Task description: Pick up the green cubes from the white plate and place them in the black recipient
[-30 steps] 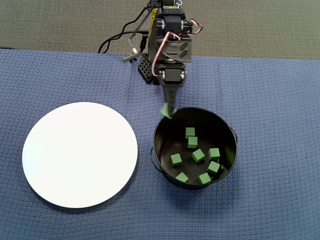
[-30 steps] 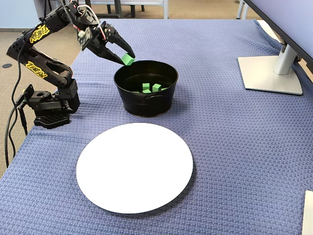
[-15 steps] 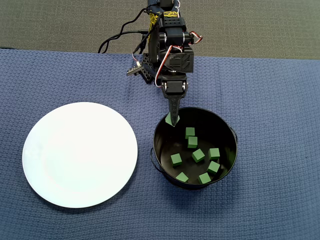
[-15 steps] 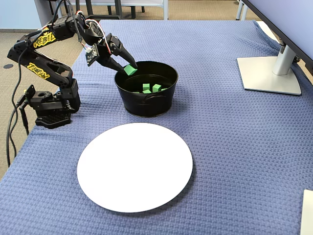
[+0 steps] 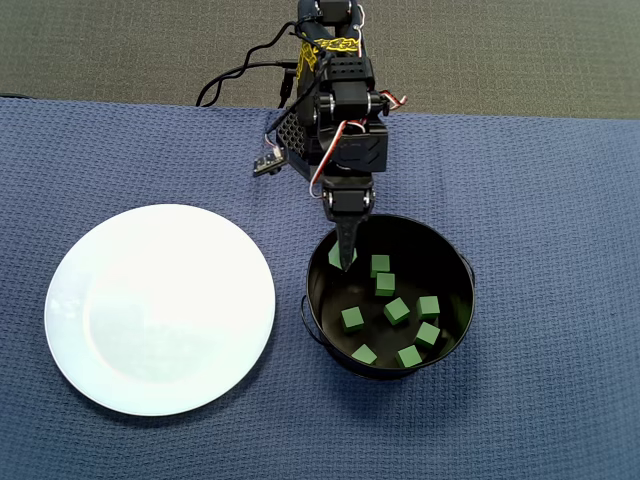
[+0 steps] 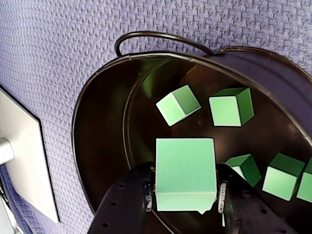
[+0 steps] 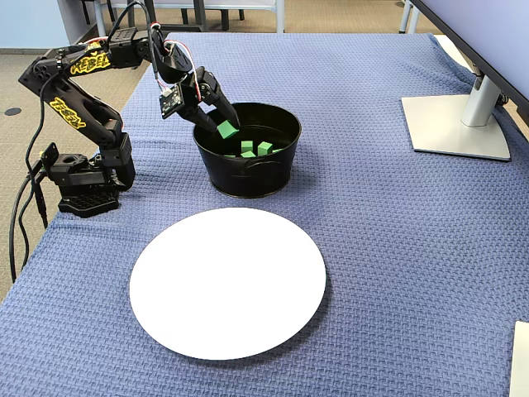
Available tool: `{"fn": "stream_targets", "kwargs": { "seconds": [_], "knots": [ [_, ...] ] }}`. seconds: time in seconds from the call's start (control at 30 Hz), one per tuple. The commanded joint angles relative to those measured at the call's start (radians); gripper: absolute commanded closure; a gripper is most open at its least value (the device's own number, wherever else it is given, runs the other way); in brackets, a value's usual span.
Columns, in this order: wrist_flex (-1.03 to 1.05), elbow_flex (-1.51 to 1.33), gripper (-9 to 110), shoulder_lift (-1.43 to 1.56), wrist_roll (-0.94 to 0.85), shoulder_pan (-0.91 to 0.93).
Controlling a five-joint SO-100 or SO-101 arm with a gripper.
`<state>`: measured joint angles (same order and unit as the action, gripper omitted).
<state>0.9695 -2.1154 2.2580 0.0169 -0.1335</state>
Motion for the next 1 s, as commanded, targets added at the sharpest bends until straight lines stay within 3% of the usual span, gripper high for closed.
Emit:
{"fn": "stream_targets", "kwargs": {
  "seconds": [0.0,0.13,0.3,0.63,0.97],
  "knots": [
    [-0.006,0.066,68,0.017,-0.041,-0.018],
    [0.087,0.052,73,0.11,-0.107,-0.038],
    [0.281,0.0,102,0.379,-0.183,0.034],
    [0.515,-0.225,102,0.811,-0.218,0.149],
    [0.497,-0.362,102,0.89,-0.236,0.267]
  ]
}}
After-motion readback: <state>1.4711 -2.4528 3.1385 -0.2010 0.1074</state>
